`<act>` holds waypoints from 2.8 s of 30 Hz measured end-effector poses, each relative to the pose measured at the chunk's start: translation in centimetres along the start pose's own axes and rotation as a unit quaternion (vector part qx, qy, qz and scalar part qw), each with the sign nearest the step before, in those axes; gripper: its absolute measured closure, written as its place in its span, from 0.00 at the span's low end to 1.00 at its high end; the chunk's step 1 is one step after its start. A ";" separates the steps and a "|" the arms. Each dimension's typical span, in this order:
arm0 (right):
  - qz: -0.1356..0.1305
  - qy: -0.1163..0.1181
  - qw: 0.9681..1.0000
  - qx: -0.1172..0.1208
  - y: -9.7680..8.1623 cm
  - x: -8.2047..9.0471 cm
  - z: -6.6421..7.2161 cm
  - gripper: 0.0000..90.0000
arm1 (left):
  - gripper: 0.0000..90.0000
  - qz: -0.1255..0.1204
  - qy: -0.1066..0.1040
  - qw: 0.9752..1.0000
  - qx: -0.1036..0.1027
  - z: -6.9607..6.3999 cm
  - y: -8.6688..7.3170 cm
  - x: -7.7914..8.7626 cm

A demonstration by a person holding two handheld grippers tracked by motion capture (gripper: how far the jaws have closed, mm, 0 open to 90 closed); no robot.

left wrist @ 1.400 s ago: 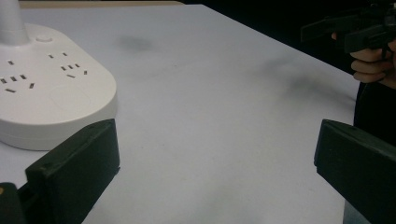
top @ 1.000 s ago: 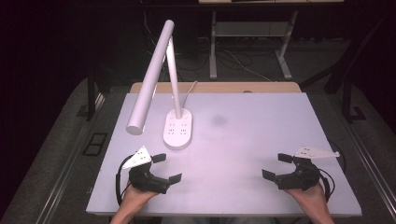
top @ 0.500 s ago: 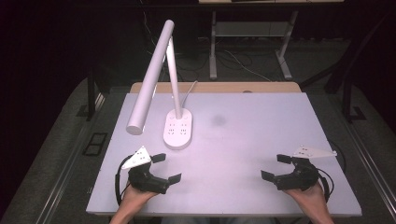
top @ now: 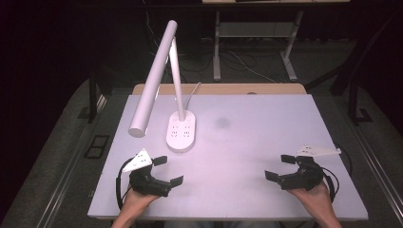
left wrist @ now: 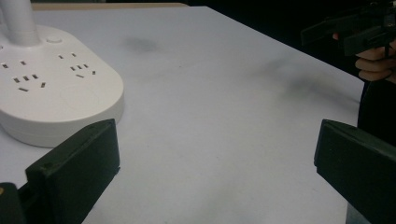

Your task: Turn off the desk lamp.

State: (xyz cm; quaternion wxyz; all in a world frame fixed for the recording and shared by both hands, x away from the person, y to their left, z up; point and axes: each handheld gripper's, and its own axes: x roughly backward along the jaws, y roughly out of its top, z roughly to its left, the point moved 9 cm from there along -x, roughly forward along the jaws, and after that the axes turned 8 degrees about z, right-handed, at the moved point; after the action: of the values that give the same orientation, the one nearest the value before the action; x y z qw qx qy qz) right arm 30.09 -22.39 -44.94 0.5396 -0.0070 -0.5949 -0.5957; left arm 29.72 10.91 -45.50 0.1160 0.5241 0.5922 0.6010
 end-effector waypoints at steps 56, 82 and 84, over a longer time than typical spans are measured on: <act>0.058 0.042 0.996 0.062 9.2 -3.4 1.0 0.01 | 0.00 -0.002 0.006 1.000 0.004 0.2 0.0 0.0; 0.062 0.052 0.993 0.085 14.7 -6.9 2.3 0.01 | 0.00 -0.001 0.008 1.000 0.001 0.4 0.0 0.1; 0.064 0.052 0.993 0.085 15.0 -7.3 2.3 0.01 | 0.00 0.000 0.009 1.000 0.001 0.4 0.0 0.1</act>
State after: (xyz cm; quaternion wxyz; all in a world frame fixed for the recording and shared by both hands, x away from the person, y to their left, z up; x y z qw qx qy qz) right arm 41.44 -11.74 -38.47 0.6057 0.0316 -0.6124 -0.5070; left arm 30.00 11.29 -45.55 0.1098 0.5189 0.5939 0.6049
